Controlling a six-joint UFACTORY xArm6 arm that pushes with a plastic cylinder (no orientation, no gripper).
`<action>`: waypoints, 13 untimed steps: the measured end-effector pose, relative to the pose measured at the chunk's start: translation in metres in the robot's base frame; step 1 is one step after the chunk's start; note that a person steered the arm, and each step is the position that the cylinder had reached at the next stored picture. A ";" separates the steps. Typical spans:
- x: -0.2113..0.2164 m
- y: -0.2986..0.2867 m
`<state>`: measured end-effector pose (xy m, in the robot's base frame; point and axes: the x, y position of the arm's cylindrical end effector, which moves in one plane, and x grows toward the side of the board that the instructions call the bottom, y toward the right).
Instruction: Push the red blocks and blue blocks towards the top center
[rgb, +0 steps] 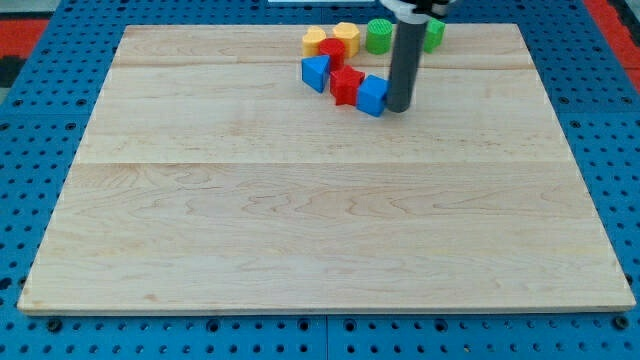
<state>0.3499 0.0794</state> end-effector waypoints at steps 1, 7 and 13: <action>-0.004 -0.024; -0.056 -0.200; -0.107 -0.151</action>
<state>0.2431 -0.0715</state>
